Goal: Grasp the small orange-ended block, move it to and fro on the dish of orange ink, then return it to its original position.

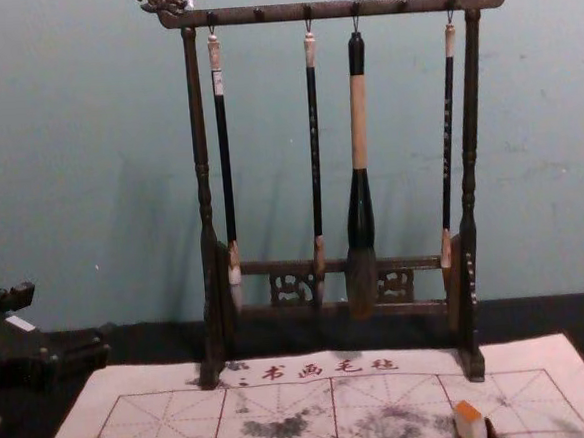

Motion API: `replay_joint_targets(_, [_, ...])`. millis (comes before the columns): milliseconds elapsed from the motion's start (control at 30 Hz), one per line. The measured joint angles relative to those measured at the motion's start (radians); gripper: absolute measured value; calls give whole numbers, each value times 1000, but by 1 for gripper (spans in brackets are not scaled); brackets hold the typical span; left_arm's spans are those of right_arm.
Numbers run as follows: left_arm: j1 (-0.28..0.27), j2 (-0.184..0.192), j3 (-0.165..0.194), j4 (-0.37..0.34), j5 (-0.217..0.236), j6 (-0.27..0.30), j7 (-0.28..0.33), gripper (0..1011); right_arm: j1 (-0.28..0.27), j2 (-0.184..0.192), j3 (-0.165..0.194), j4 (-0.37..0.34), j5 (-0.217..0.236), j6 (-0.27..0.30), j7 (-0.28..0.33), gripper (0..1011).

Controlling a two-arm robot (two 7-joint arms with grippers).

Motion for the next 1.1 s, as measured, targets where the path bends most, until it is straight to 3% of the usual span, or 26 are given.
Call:
replay_joint_targets(367, [0, 0, 0, 0, 0, 0, 0, 1001, -127, 49, 9, -142, 1, 6, 59, 1002])
replay_joint_targets(567, [0, 0, 0, 0, 0, 0, 0, 1001, -185, 79, -8, -204, -14, 12, 113, 1002])
replay_joint_targets(733, [0, 0, 0, 0, 0, 0, 0, 1001, -202, 87, -25, -225, -36, 19, 146, 1000])
replay_joint_targets(933, [0, 0, 0, 0, 0, 0, 0, 1001, -205, 76, -46, -229, -76, 17, 166, 1002])
replay_joint_targets(1100, [0, 0, 0, 0, 0, 0, 0, 1001, -182, 27, -62, -198, -113, 17, 167, 1002])
